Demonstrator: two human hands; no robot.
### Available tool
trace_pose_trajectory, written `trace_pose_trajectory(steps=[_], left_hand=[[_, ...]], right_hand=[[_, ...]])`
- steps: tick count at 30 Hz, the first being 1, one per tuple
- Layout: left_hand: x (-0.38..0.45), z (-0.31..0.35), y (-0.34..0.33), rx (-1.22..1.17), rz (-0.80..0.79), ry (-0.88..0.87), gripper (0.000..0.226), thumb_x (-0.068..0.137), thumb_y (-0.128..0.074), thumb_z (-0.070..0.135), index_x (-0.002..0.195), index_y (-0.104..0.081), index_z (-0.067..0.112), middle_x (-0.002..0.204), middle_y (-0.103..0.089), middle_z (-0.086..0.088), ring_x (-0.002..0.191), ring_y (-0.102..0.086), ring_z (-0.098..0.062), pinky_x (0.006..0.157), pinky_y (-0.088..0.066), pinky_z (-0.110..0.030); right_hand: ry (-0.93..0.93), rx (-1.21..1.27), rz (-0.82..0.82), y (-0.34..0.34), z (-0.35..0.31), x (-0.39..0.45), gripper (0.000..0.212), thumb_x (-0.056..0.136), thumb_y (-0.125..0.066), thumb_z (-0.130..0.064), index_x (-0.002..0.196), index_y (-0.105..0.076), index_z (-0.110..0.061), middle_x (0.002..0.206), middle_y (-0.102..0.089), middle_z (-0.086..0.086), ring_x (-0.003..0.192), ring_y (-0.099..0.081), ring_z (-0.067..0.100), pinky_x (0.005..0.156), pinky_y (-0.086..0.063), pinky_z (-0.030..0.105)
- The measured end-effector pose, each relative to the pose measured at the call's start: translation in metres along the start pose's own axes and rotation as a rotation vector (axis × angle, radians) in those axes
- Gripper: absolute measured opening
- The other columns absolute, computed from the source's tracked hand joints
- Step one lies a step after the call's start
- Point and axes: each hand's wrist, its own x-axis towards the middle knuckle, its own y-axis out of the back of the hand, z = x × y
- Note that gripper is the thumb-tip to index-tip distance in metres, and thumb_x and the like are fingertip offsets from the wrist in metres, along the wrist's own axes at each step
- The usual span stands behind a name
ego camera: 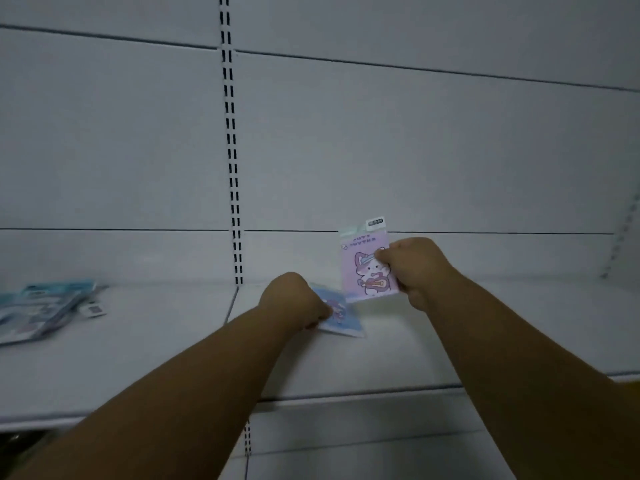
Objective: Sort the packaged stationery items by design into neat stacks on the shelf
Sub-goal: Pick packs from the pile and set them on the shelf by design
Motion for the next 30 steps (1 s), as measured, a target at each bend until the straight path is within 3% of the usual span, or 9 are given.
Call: trace_pose_trajectory(steps=[4,7,12,16,18,22,25,27,30], left_hand=[[-0.005,0.004,0.0,0.21,0.024,0.015,0.034,0.074,-0.077,0.035,0.057,-0.056,0.013,0.047,-0.057,0.0,0.042,-0.053,-0.013,0.044,-0.04,-0.021],[-0.007,0.004,0.002,0.336,0.071,0.027,0.029,0.077,-0.071,0.024,0.057,-0.053,0.013,0.054,-0.054,-0.001,0.049,-0.051,-0.014,0.047,-0.038,-0.023],[-0.011,-0.004,0.006,0.298,0.084,0.006,0.012,0.081,-0.067,0.013,0.087,-0.073,0.004,0.082,-0.074,-0.012,0.075,-0.071,-0.025,0.074,-0.06,-0.035],[-0.011,-0.011,0.013,0.277,0.194,-0.047,0.015,0.082,-0.061,0.018,0.087,-0.071,0.008,0.08,-0.073,-0.009,0.074,-0.069,-0.023,0.074,-0.058,-0.033],[-0.013,-0.014,0.017,0.29,0.249,-0.082,0.016,0.082,-0.06,0.02,0.087,-0.071,0.011,0.085,-0.072,-0.006,0.078,-0.066,-0.021,0.068,-0.052,-0.028],[-0.015,-0.019,0.024,0.28,0.332,-0.127,0.015,0.086,-0.057,0.027,0.096,-0.067,0.021,0.098,-0.067,0.002,0.082,-0.056,-0.016,0.069,-0.041,-0.027],[-0.019,-0.024,0.027,0.257,0.35,-0.144,0.021,0.087,-0.058,0.029,0.104,-0.066,0.022,0.102,-0.066,0.003,0.085,-0.053,-0.015,0.071,-0.04,-0.027],[-0.022,-0.028,0.028,0.261,0.347,-0.162,0.023,0.087,-0.058,0.031,0.107,-0.065,0.022,0.104,-0.066,0.002,0.089,-0.056,-0.016,0.073,-0.041,-0.027],[-0.027,-0.039,0.031,0.259,0.35,-0.19,0.025,0.087,-0.059,0.034,0.109,-0.064,0.023,0.104,-0.066,0.002,0.093,-0.059,-0.017,0.076,-0.047,-0.029]], right_hand=[[-0.079,-0.005,-0.123,-0.01,0.012,0.013,0.025,0.084,-0.068,-0.004,0.063,-0.056,-0.004,0.078,-0.065,0.023,0.066,-0.067,0.031,0.053,-0.047,0.032],[-0.161,-0.004,-0.182,-0.016,0.019,0.016,0.016,0.086,-0.066,-0.001,0.072,-0.058,-0.003,0.084,-0.068,0.023,0.07,-0.068,0.034,0.064,-0.056,0.04],[-0.222,-0.019,-0.256,-0.028,0.025,0.013,0.006,0.087,-0.063,0.002,0.083,-0.06,0.0,0.077,-0.067,0.018,0.059,-0.066,0.026,0.042,-0.054,0.029],[-0.214,-0.053,-0.26,-0.039,0.03,0.012,0.009,0.084,-0.067,0.002,0.08,-0.059,0.001,0.075,-0.066,0.019,0.064,-0.067,0.029,0.057,-0.059,0.038],[-0.124,-0.254,-0.226,-0.041,0.036,0.013,0.021,0.082,-0.069,-0.003,0.067,-0.055,-0.003,0.075,-0.064,0.017,0.071,-0.066,0.031,0.069,-0.058,0.038],[0.029,-0.597,-0.195,-0.039,0.04,0.01,0.026,0.078,-0.067,-0.012,0.059,-0.049,-0.012,0.063,-0.058,0.007,0.062,-0.061,0.026,0.047,-0.045,0.023],[0.161,-0.833,-0.179,-0.043,0.042,0.005,0.031,0.078,-0.064,-0.013,0.054,-0.044,-0.013,0.054,-0.049,0.002,0.057,-0.054,0.023,0.043,-0.036,0.02],[0.243,-0.896,-0.151,-0.044,0.041,0.001,0.03,0.077,-0.063,-0.014,0.056,-0.042,-0.015,0.057,-0.047,0.0,0.063,-0.052,0.023,0.042,-0.031,0.021],[0.37,-0.952,-0.103,-0.05,0.028,-0.011,0.023,0.078,-0.064,-0.024,0.065,-0.047,-0.015,0.076,-0.057,0.005,0.07,-0.052,0.024,0.057,-0.036,0.024]])
